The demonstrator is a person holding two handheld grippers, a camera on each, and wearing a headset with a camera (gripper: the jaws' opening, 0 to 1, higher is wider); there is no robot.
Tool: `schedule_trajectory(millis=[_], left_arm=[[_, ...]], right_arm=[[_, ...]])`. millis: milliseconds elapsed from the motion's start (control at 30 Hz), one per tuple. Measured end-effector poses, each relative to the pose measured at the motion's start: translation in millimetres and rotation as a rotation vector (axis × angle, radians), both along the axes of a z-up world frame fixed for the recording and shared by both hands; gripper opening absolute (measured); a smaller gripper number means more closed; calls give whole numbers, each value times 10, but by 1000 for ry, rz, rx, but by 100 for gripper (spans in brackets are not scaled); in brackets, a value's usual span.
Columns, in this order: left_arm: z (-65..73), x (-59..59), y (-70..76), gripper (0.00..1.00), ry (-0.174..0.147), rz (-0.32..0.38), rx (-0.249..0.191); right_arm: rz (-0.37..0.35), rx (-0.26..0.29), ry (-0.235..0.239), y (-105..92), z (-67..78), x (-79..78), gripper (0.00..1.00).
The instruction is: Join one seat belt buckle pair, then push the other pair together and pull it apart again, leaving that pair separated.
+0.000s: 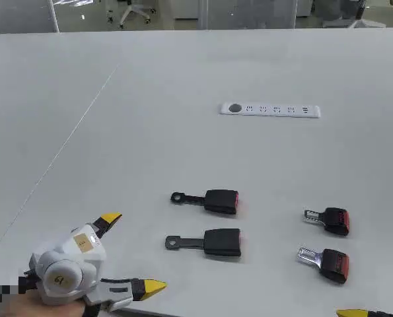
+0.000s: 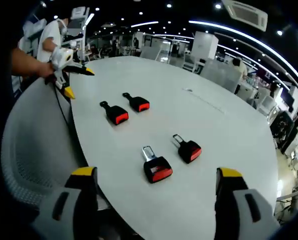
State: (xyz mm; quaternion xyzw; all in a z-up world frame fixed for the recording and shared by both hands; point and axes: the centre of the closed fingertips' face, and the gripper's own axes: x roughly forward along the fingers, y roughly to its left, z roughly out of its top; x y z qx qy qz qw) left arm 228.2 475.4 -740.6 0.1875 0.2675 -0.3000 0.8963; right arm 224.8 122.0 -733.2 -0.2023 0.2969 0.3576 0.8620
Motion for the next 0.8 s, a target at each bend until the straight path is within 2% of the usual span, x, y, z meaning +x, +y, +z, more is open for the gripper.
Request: schedule_trajectory(millis=[167, 300, 500, 800], left_arm=[[1, -4, -10, 96, 1, -2, -1], [31, 11, 1, 96, -11, 9, -13], [20, 1, -22, 96, -5, 2, -7], [6, -2, -23, 96, 0, -2, -4]], right_arm=[[-5, 6, 2, 11, -9, -13, 99], [-2, -4, 14, -11, -45, -39, 99], [-9, 0, 1, -30, 8, -16, 99], [-31, 6, -1, -76, 11, -58, 100]])
